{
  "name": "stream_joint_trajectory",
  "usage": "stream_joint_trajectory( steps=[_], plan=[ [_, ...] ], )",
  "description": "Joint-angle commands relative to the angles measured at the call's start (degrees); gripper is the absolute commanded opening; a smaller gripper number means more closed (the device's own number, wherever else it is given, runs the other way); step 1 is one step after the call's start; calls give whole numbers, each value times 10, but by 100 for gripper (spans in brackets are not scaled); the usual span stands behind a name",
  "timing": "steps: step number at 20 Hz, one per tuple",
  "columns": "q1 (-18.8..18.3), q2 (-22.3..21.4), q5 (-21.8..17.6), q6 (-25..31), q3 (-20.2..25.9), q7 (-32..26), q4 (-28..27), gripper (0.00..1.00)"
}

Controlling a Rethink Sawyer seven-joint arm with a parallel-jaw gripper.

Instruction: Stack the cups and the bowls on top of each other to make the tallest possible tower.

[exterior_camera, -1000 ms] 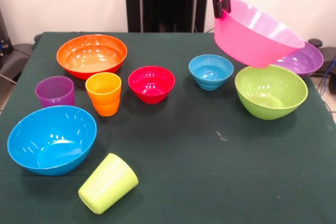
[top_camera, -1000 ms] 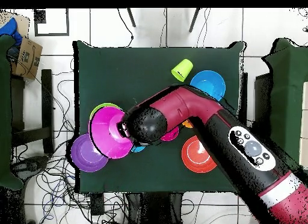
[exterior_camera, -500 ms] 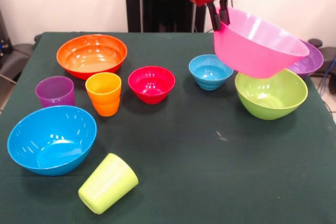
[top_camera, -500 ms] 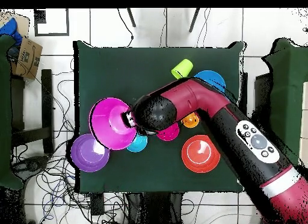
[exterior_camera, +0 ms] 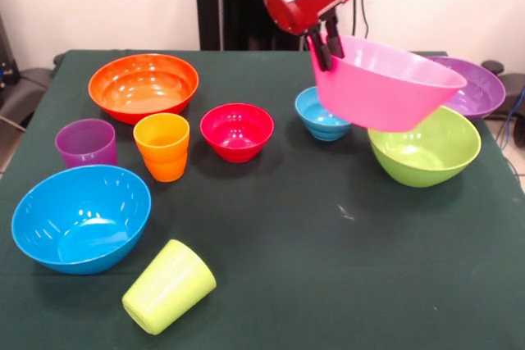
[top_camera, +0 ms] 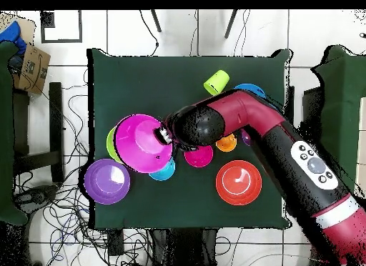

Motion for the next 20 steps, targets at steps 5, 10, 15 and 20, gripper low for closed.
stream_joint_trajectory(
  steps=[5, 10, 15, 20],
  plan=[
    [-22, 19, -36, 34, -64, -196, -40, 0],
    [-31, 29, -32, 26, -64, -195, -42, 0],
    [-29, 46, -33, 34, -59, -224, -68, 0],
    [-19, 49, -35, 46, -59, -232, -86, 0]
  ],
)
